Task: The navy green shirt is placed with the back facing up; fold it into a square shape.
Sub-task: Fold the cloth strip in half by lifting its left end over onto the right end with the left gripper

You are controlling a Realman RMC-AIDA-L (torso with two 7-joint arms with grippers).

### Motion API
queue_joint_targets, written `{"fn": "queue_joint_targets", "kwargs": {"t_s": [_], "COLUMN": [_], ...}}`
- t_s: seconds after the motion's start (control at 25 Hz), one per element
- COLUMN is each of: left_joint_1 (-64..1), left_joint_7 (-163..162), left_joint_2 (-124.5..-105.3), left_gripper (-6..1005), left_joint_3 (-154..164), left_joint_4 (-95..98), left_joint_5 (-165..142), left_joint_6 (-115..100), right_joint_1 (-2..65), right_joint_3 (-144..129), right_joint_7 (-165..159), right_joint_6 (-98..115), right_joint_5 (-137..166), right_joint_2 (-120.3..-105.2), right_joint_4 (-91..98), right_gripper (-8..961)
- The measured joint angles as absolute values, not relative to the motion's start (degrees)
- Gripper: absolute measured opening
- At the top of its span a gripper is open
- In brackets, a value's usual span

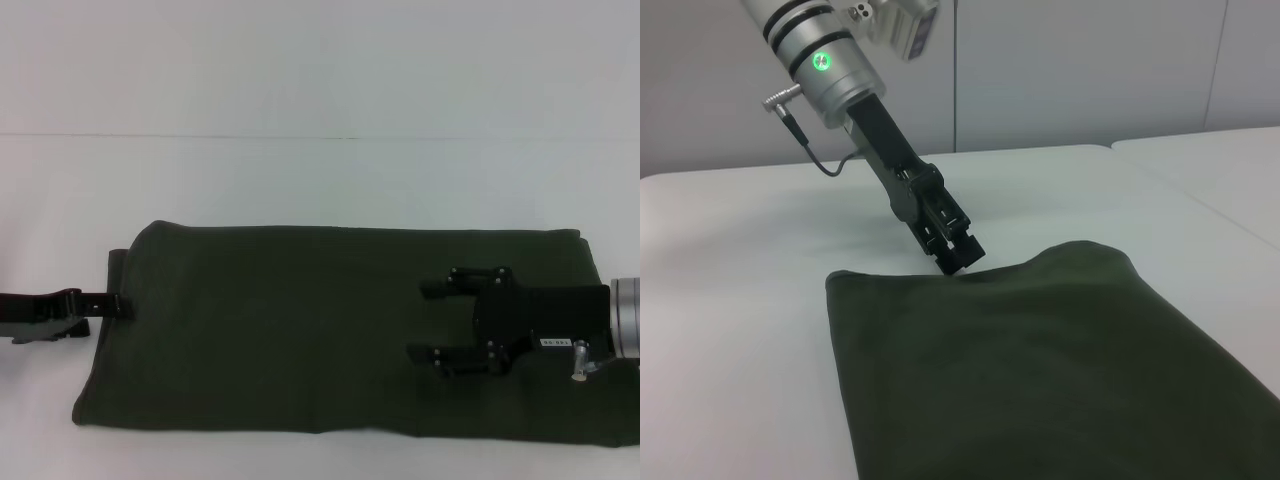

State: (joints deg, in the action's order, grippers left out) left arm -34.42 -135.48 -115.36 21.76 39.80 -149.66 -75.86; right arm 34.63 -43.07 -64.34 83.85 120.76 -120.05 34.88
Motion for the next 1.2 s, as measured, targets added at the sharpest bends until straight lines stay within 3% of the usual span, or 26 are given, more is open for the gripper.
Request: {"fn": "queue_joint_targets", "kwargs": {"t_s": [1.2], "left_joint_1": [-37.4], "left_joint_7": [-136.1], "left_joint_2": [-116.07], "left_gripper": [835], "left_joint_3": [22.8], "left_joint_4": [34.1], "left_joint_5": [-146.9], "left_joint_6": [-79.1], "right_joint_1": [34.2], "right_joint_3": [-43.1], "right_joint_7": [-64.4], "right_joint_6": [84.0], "right_joint_5": [120.9], "right_joint_2": [-120.05], "right_joint_4": [34.9], "right_gripper": [840]}}
